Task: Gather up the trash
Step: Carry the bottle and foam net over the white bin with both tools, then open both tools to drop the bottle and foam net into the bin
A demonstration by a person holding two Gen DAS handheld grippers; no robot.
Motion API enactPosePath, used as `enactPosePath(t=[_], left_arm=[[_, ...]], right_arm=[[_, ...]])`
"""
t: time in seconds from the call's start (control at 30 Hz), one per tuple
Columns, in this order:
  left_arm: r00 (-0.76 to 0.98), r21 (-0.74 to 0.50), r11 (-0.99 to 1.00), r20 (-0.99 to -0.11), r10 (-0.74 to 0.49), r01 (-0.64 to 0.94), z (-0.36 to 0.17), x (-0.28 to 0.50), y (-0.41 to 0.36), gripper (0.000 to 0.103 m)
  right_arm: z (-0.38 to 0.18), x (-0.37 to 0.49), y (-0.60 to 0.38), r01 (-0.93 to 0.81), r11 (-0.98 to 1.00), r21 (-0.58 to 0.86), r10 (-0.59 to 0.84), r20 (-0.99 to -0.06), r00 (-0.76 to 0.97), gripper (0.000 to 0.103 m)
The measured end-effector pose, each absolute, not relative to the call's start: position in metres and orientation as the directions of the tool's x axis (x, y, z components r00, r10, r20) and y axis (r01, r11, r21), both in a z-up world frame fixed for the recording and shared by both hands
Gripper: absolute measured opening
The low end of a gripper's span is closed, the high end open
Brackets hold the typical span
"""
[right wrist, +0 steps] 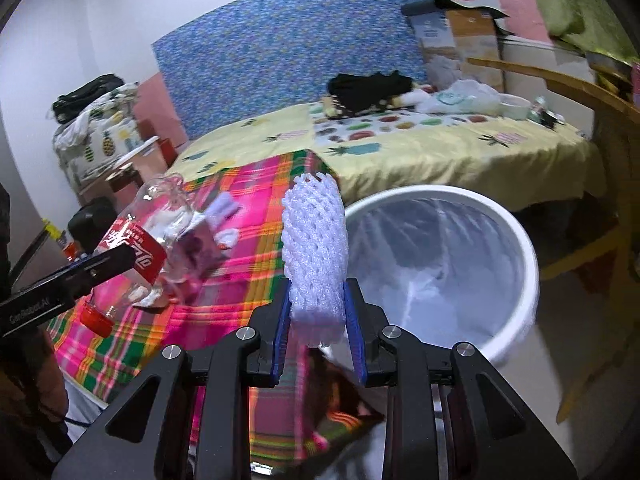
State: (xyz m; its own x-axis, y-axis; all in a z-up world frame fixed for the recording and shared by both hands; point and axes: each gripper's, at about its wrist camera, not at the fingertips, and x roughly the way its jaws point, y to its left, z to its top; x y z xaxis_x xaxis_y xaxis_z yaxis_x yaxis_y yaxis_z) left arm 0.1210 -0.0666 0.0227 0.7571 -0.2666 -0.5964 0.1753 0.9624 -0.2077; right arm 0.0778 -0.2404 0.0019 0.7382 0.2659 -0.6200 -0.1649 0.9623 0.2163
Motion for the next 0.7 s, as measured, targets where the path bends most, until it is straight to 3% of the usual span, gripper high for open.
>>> enactPosePath(t=[0.4,0.7], left_arm=[[0.614,-0.251,0.896,-0.659,-0.435,0.365,-0.013,0.157,-0.145,0.061],[0.562,-0.268,0.871,-0.678,-0.475,0.413,-0.025,0.172,-0.17,0.061]], right_arm=[[-0.014,0.079,-0.273,-0.048,0.98,0.195,0.17,-0.678,0.716,0.027],[-0.022,0.079,-0.285,-0.003,0.982,0.187,0.137,-0.708,0.693,0.03]])
